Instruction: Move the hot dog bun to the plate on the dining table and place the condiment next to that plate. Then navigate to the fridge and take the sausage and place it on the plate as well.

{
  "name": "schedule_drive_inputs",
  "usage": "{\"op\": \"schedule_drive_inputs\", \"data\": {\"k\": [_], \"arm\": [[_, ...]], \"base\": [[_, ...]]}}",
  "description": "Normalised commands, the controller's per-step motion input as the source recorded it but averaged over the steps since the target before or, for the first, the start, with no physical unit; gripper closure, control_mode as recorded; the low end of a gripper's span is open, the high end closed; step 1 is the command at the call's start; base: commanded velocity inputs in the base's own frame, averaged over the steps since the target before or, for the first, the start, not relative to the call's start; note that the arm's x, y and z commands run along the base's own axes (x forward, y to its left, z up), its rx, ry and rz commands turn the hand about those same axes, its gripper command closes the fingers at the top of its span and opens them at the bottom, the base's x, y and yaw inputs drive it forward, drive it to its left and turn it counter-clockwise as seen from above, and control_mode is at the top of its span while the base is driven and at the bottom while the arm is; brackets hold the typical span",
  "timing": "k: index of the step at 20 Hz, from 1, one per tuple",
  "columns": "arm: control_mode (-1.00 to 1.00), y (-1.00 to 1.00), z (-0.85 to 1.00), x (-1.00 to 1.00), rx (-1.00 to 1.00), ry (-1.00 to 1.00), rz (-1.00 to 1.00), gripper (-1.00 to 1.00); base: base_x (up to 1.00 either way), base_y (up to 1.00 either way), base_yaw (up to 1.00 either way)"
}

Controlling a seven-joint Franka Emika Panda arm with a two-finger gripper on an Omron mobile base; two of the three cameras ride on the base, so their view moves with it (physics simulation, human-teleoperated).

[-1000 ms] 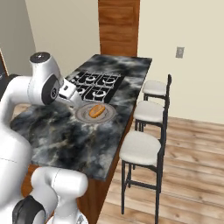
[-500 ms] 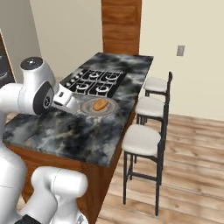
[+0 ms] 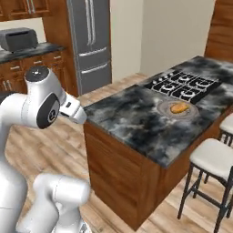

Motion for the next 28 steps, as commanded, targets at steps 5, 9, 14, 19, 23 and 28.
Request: {"op": "schedule_drive_inputs", "data": {"k": [5, 9, 14, 19, 23, 28], "arm": [[1.00, 0.00, 0.00, 0.00, 0.00, 0.00, 0.00, -1.00], [1.00, 0.00, 0.00, 0.00, 0.00, 0.00, 0.00, -1.00], [1.00, 0.00, 0.00, 0.00, 0.00, 0.00, 0.00, -1.00], [1.00, 0.00, 0.00, 0.00, 0.00, 0.00, 0.00, -1.00], [1.00, 0.00, 0.00, 0.00, 0.00, 0.00, 0.00, -1.00], [1.00, 0.00, 0.00, 0.00, 0.00, 0.00, 0.00, -1.00]], "base": [[-0.33, 0.00, 1.00], [-0.29, 0.00, 0.99], [-0.24, 0.00, 0.99], [-0.17, 0.00, 1.00], [-0.12, 0.00, 0.98], [-0.04, 0.00, 0.97]]}}
